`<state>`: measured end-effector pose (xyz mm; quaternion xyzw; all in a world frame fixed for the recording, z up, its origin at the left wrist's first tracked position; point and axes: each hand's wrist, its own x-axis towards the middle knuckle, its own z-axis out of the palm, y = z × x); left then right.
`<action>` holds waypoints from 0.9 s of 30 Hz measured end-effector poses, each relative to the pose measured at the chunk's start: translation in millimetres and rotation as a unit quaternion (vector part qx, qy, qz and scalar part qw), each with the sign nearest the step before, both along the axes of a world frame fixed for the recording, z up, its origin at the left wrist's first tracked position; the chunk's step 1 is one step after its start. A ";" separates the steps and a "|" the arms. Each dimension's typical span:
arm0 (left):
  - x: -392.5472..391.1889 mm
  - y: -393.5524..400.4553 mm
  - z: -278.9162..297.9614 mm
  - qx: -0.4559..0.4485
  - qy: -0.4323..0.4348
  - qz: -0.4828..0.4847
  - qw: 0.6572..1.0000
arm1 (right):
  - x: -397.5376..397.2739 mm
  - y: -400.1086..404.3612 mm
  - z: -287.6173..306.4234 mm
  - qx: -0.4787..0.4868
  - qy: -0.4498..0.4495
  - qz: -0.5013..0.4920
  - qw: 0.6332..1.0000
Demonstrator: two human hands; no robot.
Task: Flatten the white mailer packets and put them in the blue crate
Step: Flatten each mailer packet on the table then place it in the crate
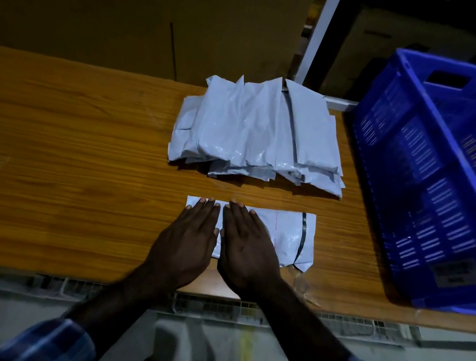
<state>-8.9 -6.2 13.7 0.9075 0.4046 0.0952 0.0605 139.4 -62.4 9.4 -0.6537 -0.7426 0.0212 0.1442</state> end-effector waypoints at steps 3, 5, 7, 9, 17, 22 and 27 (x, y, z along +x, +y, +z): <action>1.7 1.6 4.5 0.006 0.016 0.001 1.000 | 0.9 4.3 8.4 -0.024 0.037 -0.004 0.999; 6.0 4.6 14.2 0.006 0.014 0.011 1.000 | 7.1 6.2 19.6 -0.042 0.070 -0.026 0.996; 13.8 6.4 24.7 0.019 0.005 0.017 1.000 | 17.6 4.2 25.5 -0.031 0.055 -0.050 0.997; 22.3 4.6 26.6 0.041 -0.001 0.006 0.999 | 23.5 -1.9 24.4 -0.040 0.028 -0.061 0.997; 19.3 -8.5 0.8 0.035 -0.004 -0.012 0.999 | 19.1 -17.4 2.4 0.000 0.023 -0.049 0.999; 20.9 -9.0 1.7 0.034 0.015 -0.007 0.999 | 18.3 -13.3 5.6 -0.054 0.045 -0.049 0.996; 25.6 -7.1 13.2 0.033 0.023 0.000 0.999 | 31.0 -3.2 23.0 -0.107 0.129 -0.067 0.984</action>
